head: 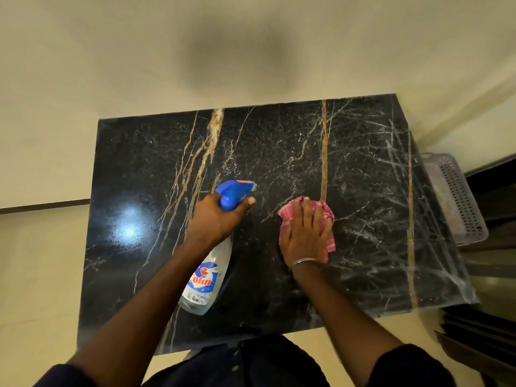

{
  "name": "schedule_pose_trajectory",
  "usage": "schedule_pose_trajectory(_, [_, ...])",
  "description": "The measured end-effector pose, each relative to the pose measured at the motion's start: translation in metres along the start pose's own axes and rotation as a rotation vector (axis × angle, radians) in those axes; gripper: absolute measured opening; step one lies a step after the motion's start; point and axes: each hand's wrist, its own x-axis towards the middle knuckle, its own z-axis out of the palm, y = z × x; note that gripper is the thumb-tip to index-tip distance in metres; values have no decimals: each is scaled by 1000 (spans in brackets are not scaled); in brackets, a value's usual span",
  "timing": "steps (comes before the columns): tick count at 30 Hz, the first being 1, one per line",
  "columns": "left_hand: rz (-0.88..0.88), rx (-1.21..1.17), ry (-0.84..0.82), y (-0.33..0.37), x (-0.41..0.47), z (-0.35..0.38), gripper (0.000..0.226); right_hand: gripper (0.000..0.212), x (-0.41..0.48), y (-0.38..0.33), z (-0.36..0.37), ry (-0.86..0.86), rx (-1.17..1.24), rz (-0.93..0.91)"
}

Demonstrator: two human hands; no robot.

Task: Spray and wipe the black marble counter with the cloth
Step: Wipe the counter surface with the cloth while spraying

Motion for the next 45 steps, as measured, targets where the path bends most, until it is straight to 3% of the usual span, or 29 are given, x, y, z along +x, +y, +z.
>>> schedule_pose_trajectory(5, [-23,1,31,-8,-12,6,36,66,-49,-51,18,-106,28,-273])
schedule_pose_trajectory(11, [-27,12,17,-5,-13,8,41,65,-32,-5,9,-95,-34,-477])
schedule_pose_trajectory(16, [-19,6,11,0,-15,3,37,64,3,59,-6,-10,-44,-205])
schedule_pose_trajectory(21, [14,8,6,3,-19,2,33,65,-4,39,-5,0,-22,-4])
schedule_pose_trajectory(28, [-6,25,5,-2,-25,5,36,68,-69,-41,20,-94,22,-244])
schedule_pose_trajectory(33, [13,43,-17,0,-32,6,29,67,-59,-5,11,-90,-48,-388])
schedule_pose_trajectory(39, [42,15,-39,-3,-33,3,33,65,-30,69,-5,-10,-68,-75])
schedule_pose_trajectory(43, [58,32,-39,-6,-36,1,36,65,-37,53,-1,9,-47,33])
schedule_pose_trajectory(45, [60,36,-36,-7,-37,1,35,65,-52,30,4,-23,-34,-1])
